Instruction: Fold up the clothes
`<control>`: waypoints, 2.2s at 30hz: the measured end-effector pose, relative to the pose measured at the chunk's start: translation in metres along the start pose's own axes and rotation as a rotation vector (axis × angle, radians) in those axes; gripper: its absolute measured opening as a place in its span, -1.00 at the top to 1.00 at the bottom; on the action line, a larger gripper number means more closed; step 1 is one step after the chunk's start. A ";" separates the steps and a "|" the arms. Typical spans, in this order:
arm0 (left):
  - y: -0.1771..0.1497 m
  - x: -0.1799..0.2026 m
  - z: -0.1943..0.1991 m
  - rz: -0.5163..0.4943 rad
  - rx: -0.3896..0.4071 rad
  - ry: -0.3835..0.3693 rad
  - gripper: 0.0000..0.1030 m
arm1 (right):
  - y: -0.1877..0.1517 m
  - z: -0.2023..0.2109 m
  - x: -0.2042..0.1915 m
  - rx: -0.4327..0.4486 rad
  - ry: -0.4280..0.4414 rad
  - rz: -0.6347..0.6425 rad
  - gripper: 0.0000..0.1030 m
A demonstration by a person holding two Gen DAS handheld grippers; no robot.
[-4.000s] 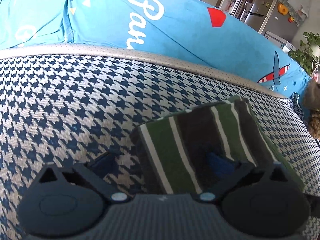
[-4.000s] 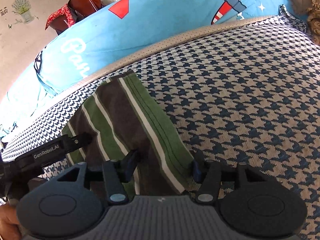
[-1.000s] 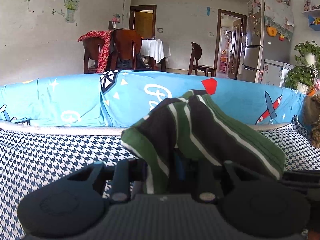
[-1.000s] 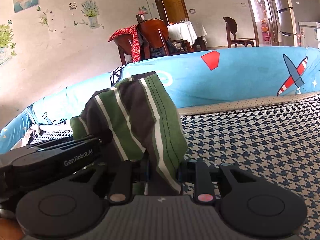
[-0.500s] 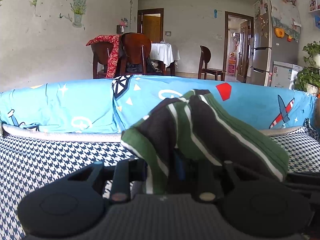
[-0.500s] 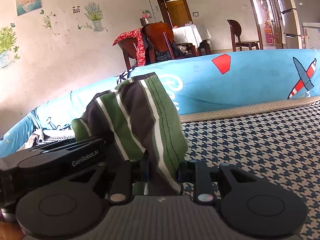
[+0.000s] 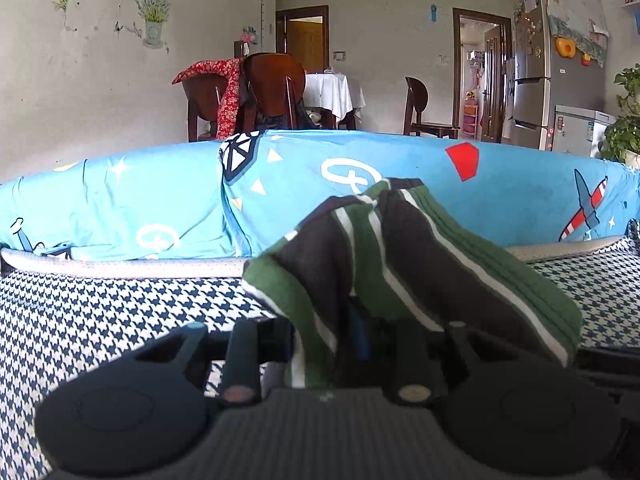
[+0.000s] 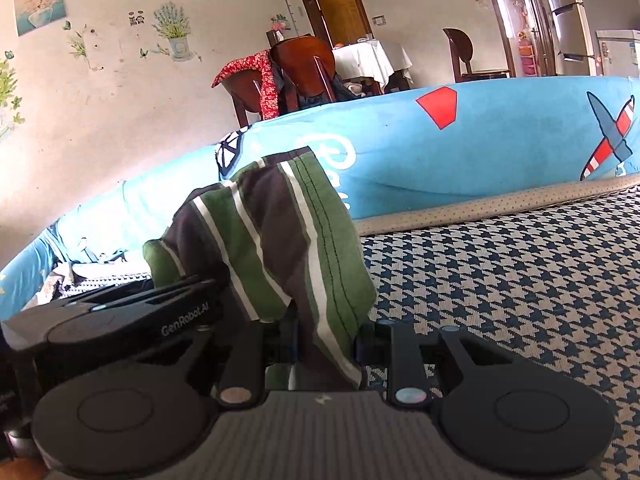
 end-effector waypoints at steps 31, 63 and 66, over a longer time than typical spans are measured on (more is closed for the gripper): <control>0.010 0.000 -0.080 -0.013 -0.078 -0.004 0.45 | 0.013 -0.068 0.020 -0.025 -0.050 -0.123 0.51; -0.022 -0.071 -0.114 0.181 -0.182 0.072 -0.91 | 0.004 -0.083 0.081 -0.120 -0.172 -0.193 0.19; -0.030 -0.074 -0.123 0.188 -0.213 0.086 -0.93 | 0.001 -0.086 0.084 -0.132 -0.196 -0.174 0.09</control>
Point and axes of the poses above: each gripper's, at about its wrist camera, not at the fingertips, and z roughly against the way its jaws point, x to its right, y to its top, the point moved 10 cm from there along -z, roughly the way its jaws point, and after that the axes turned 7 degrees about -x, right-handed, at the moved point
